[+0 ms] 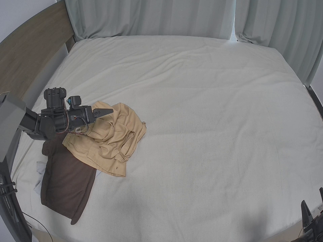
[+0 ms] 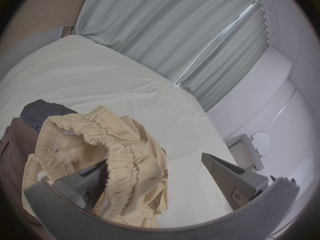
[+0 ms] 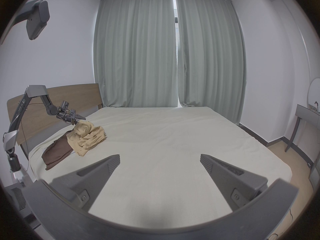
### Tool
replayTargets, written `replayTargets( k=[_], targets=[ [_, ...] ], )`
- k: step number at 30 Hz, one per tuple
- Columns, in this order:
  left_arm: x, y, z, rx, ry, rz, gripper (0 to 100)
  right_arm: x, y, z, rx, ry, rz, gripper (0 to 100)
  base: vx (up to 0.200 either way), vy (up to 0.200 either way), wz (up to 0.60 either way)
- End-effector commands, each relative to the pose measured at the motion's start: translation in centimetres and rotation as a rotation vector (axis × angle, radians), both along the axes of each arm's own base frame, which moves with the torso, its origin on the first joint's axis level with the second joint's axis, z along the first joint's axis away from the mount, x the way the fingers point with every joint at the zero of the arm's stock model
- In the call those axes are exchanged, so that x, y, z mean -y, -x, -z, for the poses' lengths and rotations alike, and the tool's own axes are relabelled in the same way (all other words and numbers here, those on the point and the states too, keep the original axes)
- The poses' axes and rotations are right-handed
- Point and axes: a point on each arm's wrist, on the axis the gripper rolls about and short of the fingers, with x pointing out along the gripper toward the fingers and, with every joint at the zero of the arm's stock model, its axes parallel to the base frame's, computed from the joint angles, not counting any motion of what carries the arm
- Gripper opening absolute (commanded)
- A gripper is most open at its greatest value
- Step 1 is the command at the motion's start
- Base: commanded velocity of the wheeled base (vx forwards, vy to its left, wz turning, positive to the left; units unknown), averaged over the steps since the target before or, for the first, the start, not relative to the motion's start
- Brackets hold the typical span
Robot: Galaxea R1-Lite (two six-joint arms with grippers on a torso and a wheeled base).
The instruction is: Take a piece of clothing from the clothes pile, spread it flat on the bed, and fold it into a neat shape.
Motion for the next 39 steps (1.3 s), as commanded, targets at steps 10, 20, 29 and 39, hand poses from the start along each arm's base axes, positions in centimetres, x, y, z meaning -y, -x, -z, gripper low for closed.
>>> replayTargets(
  k=[10, 20, 29, 39],
  targets=[
    [-0.1, -0.1, 0.6, -0.005, -0.002, 0.001, 0, 0.0, 0.0, 0.5, 0.000, 0.000, 0.000, 100, 0.000, 0.000, 0.00],
    [0.0, 1.5, 0.0, -0.004, -0.005, 0.022, 0, 0.0, 0.0, 0.5, -0.001, 0.000, 0.000, 100, 0.000, 0.000, 0.00],
    [1.1, 6.0, -1.5, -0.028, -0.009, 0.036, 0, 0.0, 0.0, 0.5, -0.001, 0.000, 0.000, 100, 0.000, 0.000, 0.00],
    [1.5, 10.0, -3.8, -0.023, 0.029, -0.008, 0, 0.0, 0.0, 0.5, -0.001, 0.002, 0.000, 100, 0.000, 0.000, 0.00]
  ],
)
